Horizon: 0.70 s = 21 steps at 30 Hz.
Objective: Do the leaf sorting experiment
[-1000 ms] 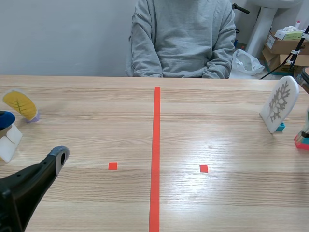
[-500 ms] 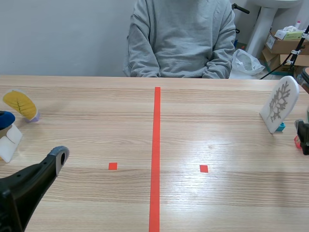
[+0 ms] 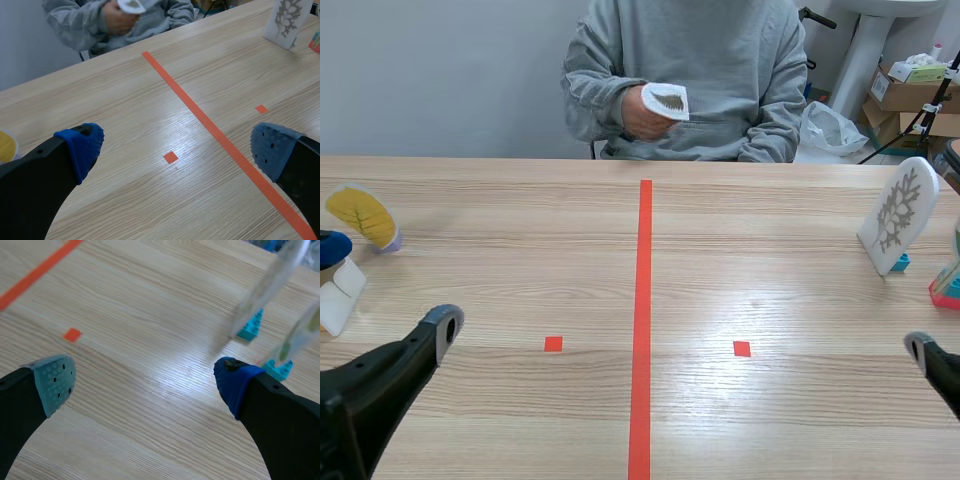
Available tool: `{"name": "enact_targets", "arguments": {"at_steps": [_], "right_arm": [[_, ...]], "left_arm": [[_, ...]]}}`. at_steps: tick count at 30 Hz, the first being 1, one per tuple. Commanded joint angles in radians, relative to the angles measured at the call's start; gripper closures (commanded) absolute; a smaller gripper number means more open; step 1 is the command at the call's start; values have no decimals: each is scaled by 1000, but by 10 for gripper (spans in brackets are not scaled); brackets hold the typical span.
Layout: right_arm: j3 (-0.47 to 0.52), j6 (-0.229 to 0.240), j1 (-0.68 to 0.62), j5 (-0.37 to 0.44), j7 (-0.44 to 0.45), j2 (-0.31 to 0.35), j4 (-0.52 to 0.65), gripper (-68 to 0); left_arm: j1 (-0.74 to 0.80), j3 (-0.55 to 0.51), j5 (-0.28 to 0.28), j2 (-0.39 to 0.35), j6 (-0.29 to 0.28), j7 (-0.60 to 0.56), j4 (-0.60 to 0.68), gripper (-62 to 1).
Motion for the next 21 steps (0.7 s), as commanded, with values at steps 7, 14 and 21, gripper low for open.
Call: {"name": "enact_targets", "arguments": {"at_steps": [7, 14, 21], "right_arm": [[0, 5, -56, 22, -104, -9, 309, -565], [-1, 55, -60, 33, -130, -50, 367, -564], [-1, 75, -60, 40, -130, -56, 367, -564]], "left_arm": [[2, -2, -6, 2, 2, 8, 3, -623], [-31, -2, -6, 2, 2, 8, 3, -623], [-47, -2, -7, 2, 2, 8, 3, -623]]}}
